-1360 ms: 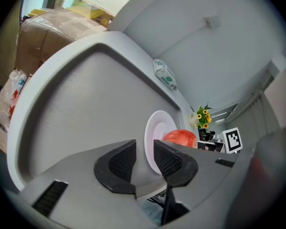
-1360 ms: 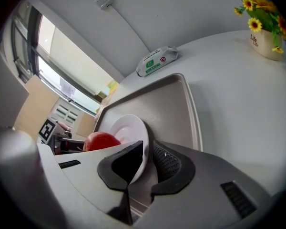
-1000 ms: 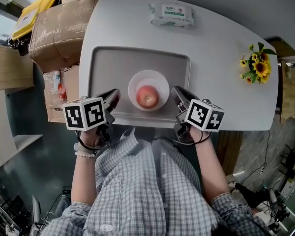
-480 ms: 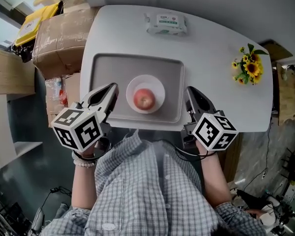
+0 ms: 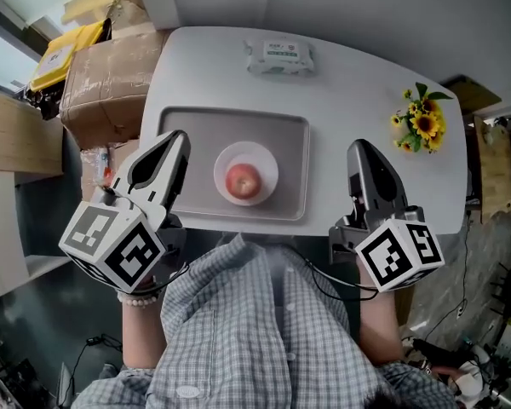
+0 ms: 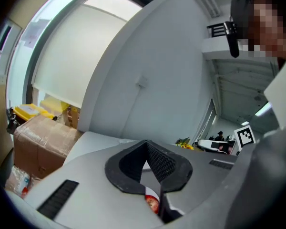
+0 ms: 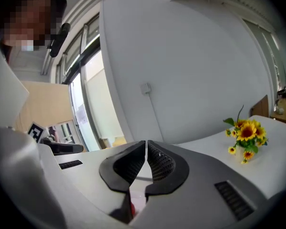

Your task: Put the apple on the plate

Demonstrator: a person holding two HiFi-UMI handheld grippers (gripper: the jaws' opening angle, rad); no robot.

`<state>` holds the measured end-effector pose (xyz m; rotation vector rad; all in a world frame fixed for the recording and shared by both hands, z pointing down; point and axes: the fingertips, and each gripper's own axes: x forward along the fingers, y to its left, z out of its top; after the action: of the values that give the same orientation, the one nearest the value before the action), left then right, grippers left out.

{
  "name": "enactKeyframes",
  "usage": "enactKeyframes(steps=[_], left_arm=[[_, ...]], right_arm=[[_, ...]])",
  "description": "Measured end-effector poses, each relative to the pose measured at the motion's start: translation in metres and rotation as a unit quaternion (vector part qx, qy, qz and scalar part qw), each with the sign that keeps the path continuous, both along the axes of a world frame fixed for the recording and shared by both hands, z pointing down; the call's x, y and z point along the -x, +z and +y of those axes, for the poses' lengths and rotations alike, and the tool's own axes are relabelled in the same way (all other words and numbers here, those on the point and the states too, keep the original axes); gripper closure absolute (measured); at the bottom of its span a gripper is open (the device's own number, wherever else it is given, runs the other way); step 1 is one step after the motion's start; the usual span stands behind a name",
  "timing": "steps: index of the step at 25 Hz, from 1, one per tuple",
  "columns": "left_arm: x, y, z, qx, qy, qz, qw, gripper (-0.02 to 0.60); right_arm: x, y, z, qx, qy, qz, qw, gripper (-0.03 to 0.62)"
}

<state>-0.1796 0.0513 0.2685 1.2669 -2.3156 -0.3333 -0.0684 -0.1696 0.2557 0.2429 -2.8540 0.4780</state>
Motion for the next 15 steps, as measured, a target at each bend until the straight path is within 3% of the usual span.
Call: enactKeyframes(steps=[3, 9, 15], left_arm=[[-0.001, -0.025, 0.001, -0.01, -0.005, -0.034, 0.9994, 0.574], [-0.002, -0.052, 0.007, -0.03, -0.019, -0.061, 0.9975, 0.574], [0.003, -0.078, 0.016, -0.066, -0.037, -0.072, 0.9946, 0.574]], right_arm=[[-0.001, -0.03, -0.004, -0.026, 0.006, -0.032, 0.999, 0.563], [-0.005, -0.078, -0.003, -0.012, 0.009, -0.102, 0.995, 0.566], [-0.003, -0.09, -0.003, -0.075, 0.0, -0.109, 0.991, 0.566]])
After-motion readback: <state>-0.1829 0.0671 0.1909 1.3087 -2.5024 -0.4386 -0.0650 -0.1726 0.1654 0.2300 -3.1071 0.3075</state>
